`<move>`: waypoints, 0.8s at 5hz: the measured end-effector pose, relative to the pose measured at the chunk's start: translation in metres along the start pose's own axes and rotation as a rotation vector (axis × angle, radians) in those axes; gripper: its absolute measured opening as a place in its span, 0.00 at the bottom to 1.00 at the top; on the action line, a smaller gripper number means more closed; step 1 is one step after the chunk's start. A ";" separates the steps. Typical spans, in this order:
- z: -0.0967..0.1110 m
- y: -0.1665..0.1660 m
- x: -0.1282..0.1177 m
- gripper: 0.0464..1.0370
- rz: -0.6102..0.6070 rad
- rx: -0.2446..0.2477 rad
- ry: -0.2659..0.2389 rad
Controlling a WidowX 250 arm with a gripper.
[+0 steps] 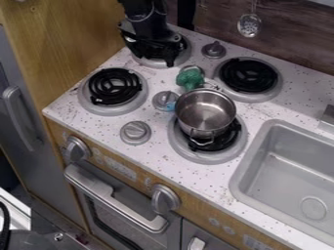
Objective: Move the silver pot into the lower left burner
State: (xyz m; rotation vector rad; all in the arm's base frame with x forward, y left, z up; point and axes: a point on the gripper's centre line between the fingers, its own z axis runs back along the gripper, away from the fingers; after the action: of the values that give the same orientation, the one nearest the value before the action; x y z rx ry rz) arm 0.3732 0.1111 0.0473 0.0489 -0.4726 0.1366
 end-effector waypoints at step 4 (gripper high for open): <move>0.000 -0.099 -0.021 0.96 -0.067 -0.108 0.031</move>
State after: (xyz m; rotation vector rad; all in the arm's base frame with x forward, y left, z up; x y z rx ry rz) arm 0.3686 0.0101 0.0363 -0.0435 -0.4459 0.0460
